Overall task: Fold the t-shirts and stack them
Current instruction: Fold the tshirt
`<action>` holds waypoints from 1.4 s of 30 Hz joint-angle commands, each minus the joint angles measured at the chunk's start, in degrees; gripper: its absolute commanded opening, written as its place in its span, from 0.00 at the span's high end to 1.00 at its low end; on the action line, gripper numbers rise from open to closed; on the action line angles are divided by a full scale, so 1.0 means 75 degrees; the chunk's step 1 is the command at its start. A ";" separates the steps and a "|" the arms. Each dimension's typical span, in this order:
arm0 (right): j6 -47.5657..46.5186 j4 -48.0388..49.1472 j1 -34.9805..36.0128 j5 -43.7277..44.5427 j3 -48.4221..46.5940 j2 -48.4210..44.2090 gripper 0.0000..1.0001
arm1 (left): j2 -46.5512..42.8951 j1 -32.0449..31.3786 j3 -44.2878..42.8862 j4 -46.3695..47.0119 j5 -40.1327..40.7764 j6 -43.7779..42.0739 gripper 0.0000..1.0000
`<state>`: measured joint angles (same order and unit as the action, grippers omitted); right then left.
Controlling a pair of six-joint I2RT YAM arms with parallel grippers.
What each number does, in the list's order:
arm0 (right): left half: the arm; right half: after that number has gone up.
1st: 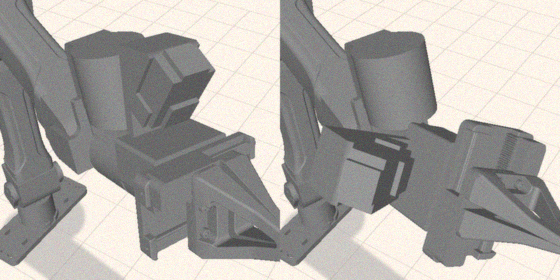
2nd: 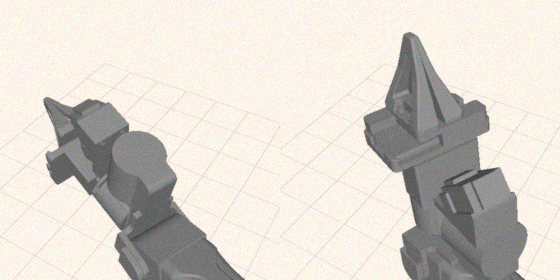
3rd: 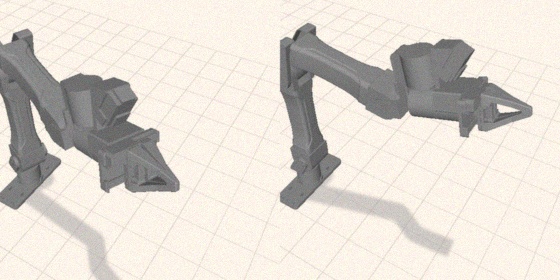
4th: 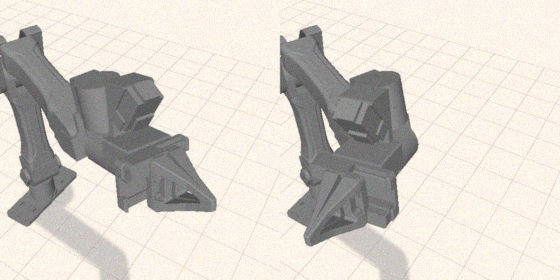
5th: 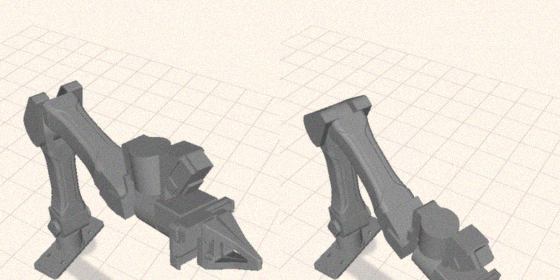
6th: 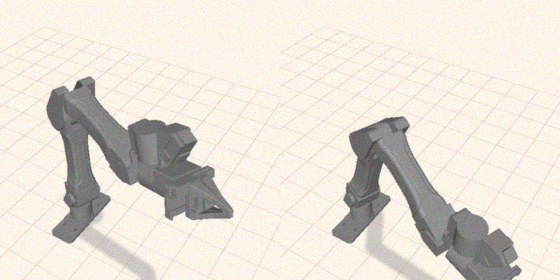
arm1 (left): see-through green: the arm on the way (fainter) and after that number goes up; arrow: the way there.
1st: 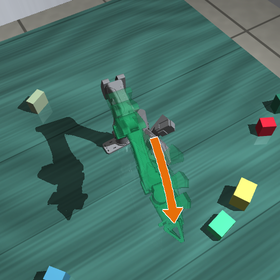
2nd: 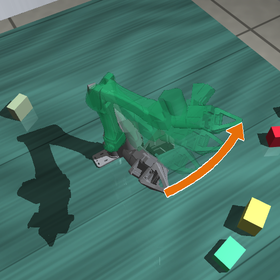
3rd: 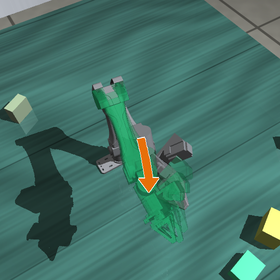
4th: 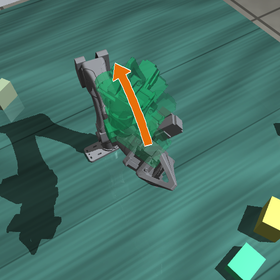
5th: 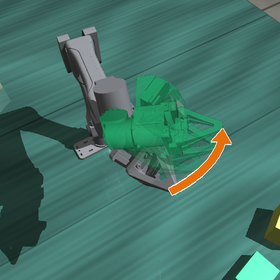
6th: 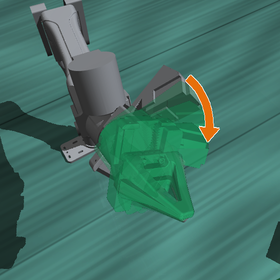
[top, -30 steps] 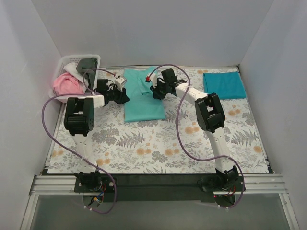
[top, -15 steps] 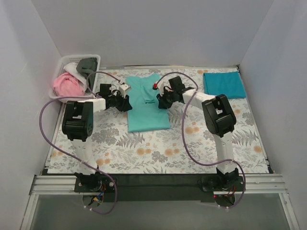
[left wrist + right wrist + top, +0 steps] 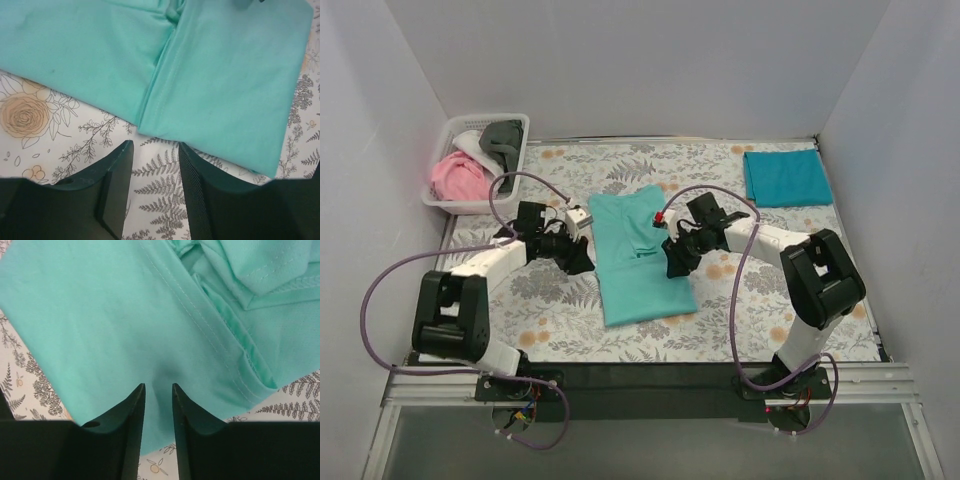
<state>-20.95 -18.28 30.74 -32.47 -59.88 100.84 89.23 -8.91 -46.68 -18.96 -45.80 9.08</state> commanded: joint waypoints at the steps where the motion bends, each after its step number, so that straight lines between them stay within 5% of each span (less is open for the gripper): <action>1: -0.0135 -0.0467 0.0003 0.0063 -0.0324 -0.0600 0.68 | -0.1441 -0.0148 0.0246 -0.0530 -0.0035 -0.0704 0.60; 6: -0.0441 -0.1158 0.0003 0.0122 -0.0698 -0.1222 0.59 | -0.3466 -0.1595 0.0890 -0.1046 0.1180 -0.1761 0.54; 8: -0.0523 -0.1183 0.0003 0.0134 -0.0875 -0.1153 0.59 | -0.3775 -0.2509 0.1160 -0.0906 0.1628 -0.1727 0.37; 12: -0.0500 -0.1183 0.0003 0.0087 -0.1764 -0.0509 0.60 | -0.3369 -0.3838 0.1161 -0.0508 0.2917 -0.1119 0.28; 20: -0.0242 -0.0961 0.0014 -0.0440 -0.2575 0.0581 0.62 | -0.3003 -0.5840 0.1534 0.0254 0.4580 -0.0262 0.33; 27: -0.0826 -0.1031 0.0014 -0.0523 -0.1326 -0.0528 0.72 | -0.3377 -0.6113 0.2062 0.0291 0.4713 -0.0226 0.47; 33: -0.3471 -0.1594 0.0142 0.0131 0.1017 -0.3092 0.53 | -0.4595 -0.6090 0.2625 -0.0225 0.4011 -0.0508 0.43; 42: -0.4459 0.0491 0.1220 0.1024 0.3693 -0.4714 0.49 | -0.4245 -0.6102 0.2731 0.0137 0.3950 -0.0554 0.44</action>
<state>-49.28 -22.79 37.76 -27.94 -35.59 68.27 57.43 -54.61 -26.92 -19.22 -15.00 5.85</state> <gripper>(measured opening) 0.510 0.562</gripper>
